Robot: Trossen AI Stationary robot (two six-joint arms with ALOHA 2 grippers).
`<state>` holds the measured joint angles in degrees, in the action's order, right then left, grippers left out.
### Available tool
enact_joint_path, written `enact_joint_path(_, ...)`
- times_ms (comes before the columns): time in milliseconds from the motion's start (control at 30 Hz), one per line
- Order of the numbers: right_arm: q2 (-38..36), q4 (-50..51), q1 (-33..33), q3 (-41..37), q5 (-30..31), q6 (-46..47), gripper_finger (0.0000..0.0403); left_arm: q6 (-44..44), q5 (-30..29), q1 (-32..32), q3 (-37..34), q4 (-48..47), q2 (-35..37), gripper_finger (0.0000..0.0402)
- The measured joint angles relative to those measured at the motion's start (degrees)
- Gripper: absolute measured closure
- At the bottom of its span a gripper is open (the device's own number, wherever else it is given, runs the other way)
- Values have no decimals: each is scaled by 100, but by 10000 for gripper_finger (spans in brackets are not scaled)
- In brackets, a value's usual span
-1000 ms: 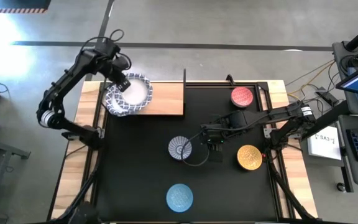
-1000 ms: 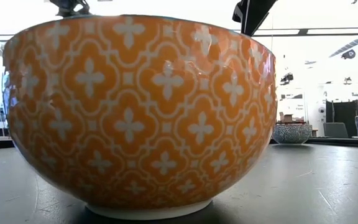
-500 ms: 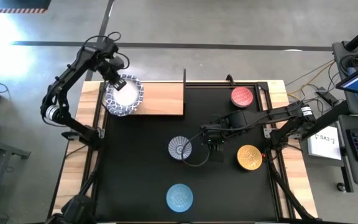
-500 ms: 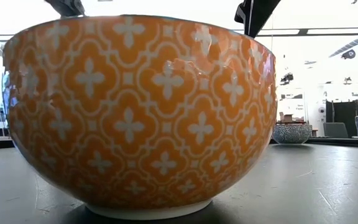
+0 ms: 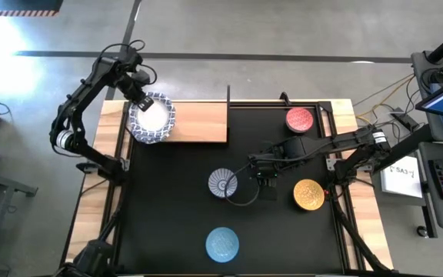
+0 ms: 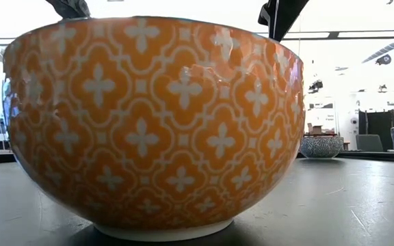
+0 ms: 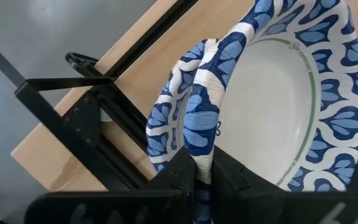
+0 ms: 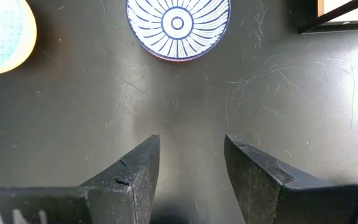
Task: Place and stack bowls onto a shelf
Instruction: Stack the white patterned bowl on top of the white patterned bowl on the shelf, then put the red patterned bowl on the shelf
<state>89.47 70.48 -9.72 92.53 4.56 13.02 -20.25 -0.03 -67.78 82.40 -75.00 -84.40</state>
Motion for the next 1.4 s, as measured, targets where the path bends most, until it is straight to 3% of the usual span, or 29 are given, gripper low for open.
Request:
enact_joint_path(633, -2, 2, 0, 0, -2, -57, 234, 291, -60, 100, -3, 1, -22, 323)
enact_joint_path(1233, 0, 2, 0, 0, -2, -61, 234, 746, -639, 169, -3, 746, -22, 317)
enact_joint_path(1300, 0, 2, 0, 0, -2, -61, 234, 785, -404, 202, -3, 826, -22, 317)
enact_joint_path(1400, 0, 0, 0, 0, -2, 0, 234, 749, 581, 303, -3, 917, -22, 317)
